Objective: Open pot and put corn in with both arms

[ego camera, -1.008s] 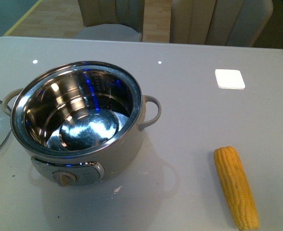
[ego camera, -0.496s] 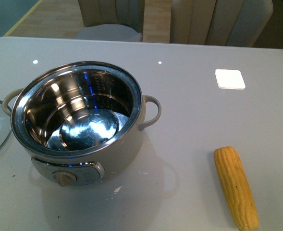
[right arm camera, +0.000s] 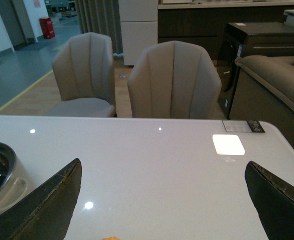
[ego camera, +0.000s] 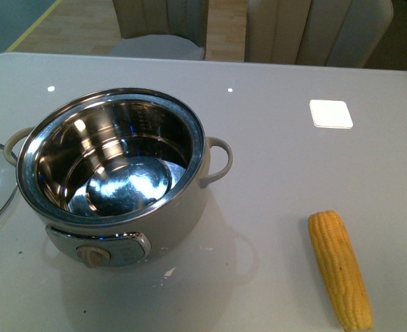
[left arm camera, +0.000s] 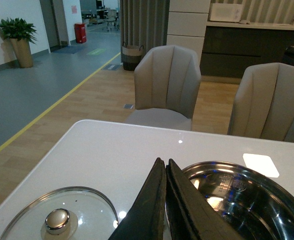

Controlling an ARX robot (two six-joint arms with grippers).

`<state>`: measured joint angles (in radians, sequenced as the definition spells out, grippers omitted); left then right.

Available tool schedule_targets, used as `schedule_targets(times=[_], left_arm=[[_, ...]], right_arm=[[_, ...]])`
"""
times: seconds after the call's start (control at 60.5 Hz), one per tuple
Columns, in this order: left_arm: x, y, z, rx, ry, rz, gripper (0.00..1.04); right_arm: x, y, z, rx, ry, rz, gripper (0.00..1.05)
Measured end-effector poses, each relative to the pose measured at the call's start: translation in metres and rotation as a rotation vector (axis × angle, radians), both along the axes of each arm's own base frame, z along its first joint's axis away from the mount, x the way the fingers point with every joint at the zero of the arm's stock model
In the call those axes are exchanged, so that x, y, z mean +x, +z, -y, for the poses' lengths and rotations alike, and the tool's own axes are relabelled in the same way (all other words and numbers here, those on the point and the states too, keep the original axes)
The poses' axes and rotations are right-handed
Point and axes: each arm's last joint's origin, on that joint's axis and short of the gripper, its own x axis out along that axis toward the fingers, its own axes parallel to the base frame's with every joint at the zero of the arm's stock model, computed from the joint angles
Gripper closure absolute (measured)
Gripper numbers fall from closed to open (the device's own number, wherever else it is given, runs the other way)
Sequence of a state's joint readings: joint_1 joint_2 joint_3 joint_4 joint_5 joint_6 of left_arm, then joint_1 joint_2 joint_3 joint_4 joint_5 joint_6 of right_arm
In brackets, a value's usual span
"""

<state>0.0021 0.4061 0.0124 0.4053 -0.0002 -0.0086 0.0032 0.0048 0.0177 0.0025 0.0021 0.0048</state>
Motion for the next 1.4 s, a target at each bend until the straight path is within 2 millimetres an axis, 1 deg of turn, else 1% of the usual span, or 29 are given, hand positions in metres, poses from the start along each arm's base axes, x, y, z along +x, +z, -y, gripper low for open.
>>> schedule_targets(times=[0.661,0.727,0.777,1.024,1.09,1.206,1.272,1.305,1.322,1.355,1.371,1.404], left_arm=[[-0.015,0.0,0.0,0.0,0.0,0.001,1.01],[-0.021,-0.004,0.0,0.0,-0.001,-0.031,1.01],[-0.025,-0.004,0.0,0.0,0.0,-0.017,1.01],[-0.026,-0.003,0.0,0.0,0.0,-0.004,1.01],[-0.026,-0.003,0.0,0.0,0.0,-0.004,0.91],[-0.026,-0.003,0.0,0.0,0.0,-0.004,0.68],[-0.026,-0.003,0.0,0.0,0.0,-0.004,0.57],[-0.026,-0.003,0.0,0.0,0.0,-0.004,0.5],[-0.026,-0.003,0.0,0.0,0.0,-0.004,0.48],[-0.026,-0.003,0.0,0.001,-0.001,-0.004,0.41],[-0.026,-0.003,0.0,0.001,0.0,-0.005,0.39],[-0.026,-0.003,0.0,0.0,0.0,-0.005,0.32]], right_arm=[[0.0,0.0,0.0,0.0,0.0,0.0,0.09],[0.0,0.0,0.0,0.0,0.0,0.0,0.09],[0.0,0.0,0.0,0.0,0.0,0.0,0.09],[0.0,0.0,0.0,0.0,0.0,0.0,0.09],[0.0,0.0,0.0,0.0,0.0,0.0,0.09],[0.0,0.0,0.0,0.0,0.0,0.0,0.09],[0.0,0.0,0.0,0.0,0.0,0.0,0.09],[0.0,0.0,0.0,0.0,0.0,-0.001,0.09],[0.0,0.0,0.0,0.007,-0.008,-0.012,0.09],[0.001,-0.001,0.0,0.054,-0.068,-0.156,0.09],[0.001,-0.001,0.0,0.064,-0.089,-0.204,0.09],[0.002,0.0,0.0,0.09,-0.164,-0.39,0.09]])
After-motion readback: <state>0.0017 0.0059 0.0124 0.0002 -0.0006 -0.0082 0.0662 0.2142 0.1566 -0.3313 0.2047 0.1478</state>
